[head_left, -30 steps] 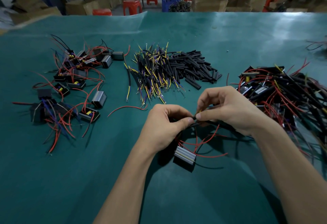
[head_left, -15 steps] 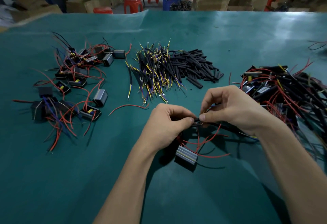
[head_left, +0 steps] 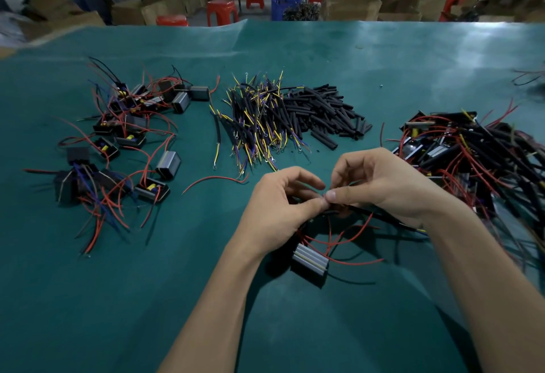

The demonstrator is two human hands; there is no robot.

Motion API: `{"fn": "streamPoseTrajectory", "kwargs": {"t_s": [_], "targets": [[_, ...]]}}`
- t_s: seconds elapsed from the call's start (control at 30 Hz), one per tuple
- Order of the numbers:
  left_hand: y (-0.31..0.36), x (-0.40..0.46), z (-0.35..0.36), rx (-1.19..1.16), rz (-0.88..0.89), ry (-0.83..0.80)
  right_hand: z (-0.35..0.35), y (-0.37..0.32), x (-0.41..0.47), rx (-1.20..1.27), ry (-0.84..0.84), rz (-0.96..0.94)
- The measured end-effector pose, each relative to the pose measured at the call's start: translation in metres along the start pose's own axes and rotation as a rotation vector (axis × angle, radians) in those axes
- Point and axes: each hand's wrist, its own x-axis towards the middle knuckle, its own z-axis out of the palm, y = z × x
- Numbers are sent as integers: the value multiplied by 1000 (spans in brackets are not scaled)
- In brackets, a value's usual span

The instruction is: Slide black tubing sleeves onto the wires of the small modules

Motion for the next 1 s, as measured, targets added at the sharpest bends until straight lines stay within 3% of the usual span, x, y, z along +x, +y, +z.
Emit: {"fn": "streamPoseTrajectory", "kwargs": {"t_s": [0.33, 0.47, 0.57, 0.7, 1.0], "targets": [[2, 0, -3, 3, -11, -69, -4, -3, 1, 128, 201, -68], [3, -1, -1, -24, -13, -27, -3, -1, 3, 82, 239, -66], [1, 0, 0, -20, -16, 15, -3, 0, 3, 41, 216, -53], [-2, 2, -1, 6, 3, 50, 5, -2, 1, -35, 49, 0], [-4, 2, 0, -25, -8, 28, -4, -9, -3, -214, 59, 14]]}}
